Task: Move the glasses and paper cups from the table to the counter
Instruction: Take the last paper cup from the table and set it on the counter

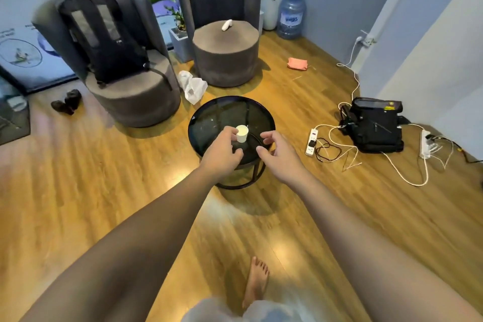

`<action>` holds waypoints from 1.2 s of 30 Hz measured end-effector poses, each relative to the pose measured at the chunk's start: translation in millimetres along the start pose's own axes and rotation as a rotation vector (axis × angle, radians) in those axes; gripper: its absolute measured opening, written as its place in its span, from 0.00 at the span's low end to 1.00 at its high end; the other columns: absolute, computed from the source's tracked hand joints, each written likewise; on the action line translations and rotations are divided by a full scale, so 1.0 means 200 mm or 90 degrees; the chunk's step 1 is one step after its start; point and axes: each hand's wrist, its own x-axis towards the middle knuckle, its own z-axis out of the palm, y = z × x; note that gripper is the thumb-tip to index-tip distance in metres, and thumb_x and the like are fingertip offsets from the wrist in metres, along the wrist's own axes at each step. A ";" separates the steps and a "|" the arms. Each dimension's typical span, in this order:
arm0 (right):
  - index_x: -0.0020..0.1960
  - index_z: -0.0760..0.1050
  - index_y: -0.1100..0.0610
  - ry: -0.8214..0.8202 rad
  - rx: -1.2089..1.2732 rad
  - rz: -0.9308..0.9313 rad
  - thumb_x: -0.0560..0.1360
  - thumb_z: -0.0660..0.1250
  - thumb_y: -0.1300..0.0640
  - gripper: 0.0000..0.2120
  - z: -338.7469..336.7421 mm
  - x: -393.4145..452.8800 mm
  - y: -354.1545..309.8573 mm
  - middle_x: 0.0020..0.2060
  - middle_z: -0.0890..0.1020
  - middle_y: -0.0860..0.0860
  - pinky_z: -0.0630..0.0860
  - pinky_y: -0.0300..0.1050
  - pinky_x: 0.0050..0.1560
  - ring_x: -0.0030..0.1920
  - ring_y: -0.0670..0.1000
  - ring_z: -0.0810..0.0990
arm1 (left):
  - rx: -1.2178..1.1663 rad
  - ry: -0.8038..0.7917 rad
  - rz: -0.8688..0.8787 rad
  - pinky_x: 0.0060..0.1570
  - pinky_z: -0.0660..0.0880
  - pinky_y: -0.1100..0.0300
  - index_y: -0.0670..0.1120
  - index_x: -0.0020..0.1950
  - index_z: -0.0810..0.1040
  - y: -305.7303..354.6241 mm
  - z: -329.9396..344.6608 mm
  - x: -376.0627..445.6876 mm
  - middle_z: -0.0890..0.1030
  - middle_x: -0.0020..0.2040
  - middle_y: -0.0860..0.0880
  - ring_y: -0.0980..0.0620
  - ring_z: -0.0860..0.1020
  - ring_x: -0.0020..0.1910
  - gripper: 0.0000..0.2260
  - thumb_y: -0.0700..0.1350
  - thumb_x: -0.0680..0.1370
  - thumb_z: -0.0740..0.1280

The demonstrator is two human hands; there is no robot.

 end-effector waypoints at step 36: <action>0.80 0.54 0.47 -0.215 -0.014 0.268 0.74 0.75 0.56 0.42 1.17 1.97 1.43 0.76 0.65 0.47 0.67 0.52 0.73 0.74 0.52 0.67 | 0.029 -0.327 -0.092 0.68 0.72 0.45 0.52 0.73 0.72 -1.24 1.08 1.93 0.77 0.69 0.51 0.49 0.75 0.68 0.30 0.46 0.73 0.78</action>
